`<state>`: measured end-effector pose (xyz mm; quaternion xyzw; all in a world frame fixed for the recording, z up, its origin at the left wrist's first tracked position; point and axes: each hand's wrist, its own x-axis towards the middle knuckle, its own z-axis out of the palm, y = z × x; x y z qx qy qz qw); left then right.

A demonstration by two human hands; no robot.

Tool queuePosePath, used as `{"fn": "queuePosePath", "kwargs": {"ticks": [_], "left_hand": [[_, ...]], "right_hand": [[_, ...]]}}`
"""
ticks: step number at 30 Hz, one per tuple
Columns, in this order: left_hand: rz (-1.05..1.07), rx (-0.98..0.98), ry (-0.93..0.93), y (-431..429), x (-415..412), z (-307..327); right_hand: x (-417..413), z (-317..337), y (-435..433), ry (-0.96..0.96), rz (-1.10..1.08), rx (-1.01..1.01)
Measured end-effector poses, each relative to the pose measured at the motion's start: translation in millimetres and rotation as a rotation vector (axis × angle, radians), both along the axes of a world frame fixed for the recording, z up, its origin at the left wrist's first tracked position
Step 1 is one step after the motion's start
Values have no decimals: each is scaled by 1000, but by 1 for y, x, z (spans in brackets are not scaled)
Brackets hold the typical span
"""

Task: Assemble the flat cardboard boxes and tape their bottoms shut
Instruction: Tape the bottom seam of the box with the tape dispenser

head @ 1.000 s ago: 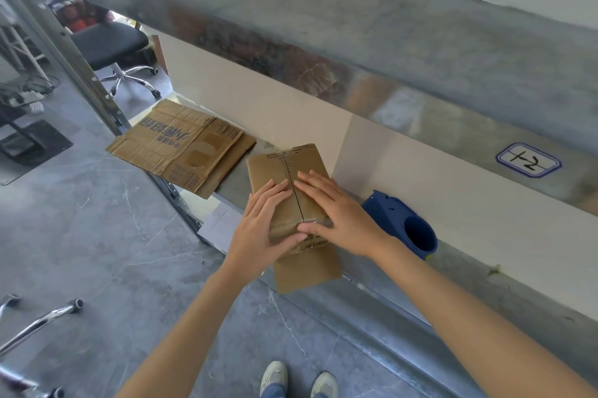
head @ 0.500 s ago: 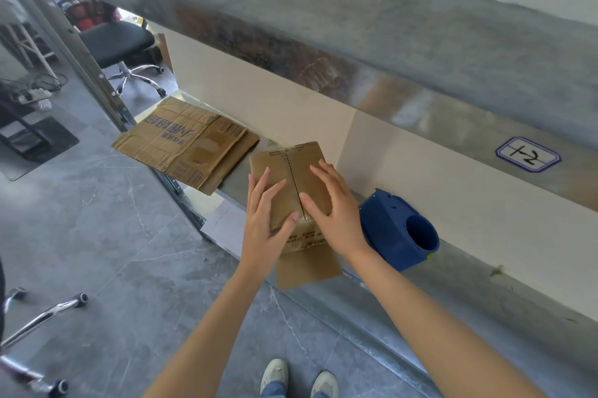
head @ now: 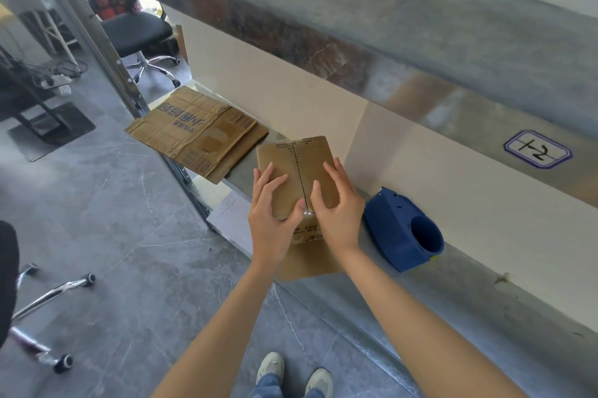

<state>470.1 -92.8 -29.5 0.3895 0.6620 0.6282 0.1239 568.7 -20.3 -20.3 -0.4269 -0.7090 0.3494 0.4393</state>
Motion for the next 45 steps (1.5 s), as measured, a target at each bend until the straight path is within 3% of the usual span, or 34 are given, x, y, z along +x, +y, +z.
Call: {"fn": "queuePosePath", "kwargs": {"ticks": [6, 14, 26, 35, 42, 45], "left_hand": [[-36, -27, 2, -5, -5, 2], [-173, -218, -55, -4, -26, 21], [-529, -449, 57, 39, -127, 45], [-531, -387, 58, 52, -132, 36], [-520, -347, 38, 50, -134, 30], [-528, -329, 23, 49, -135, 27]], "right_hand": [[5, 1, -1, 24, 64, -49], [7, 7, -2, -10, 77, -115], [-3, 22, -19, -135, -106, -125], [-20, 43, -30, 18, -380, -234], [-15, 58, -46, -191, -425, -194], [-13, 58, -56, -187, -469, -204]]}}
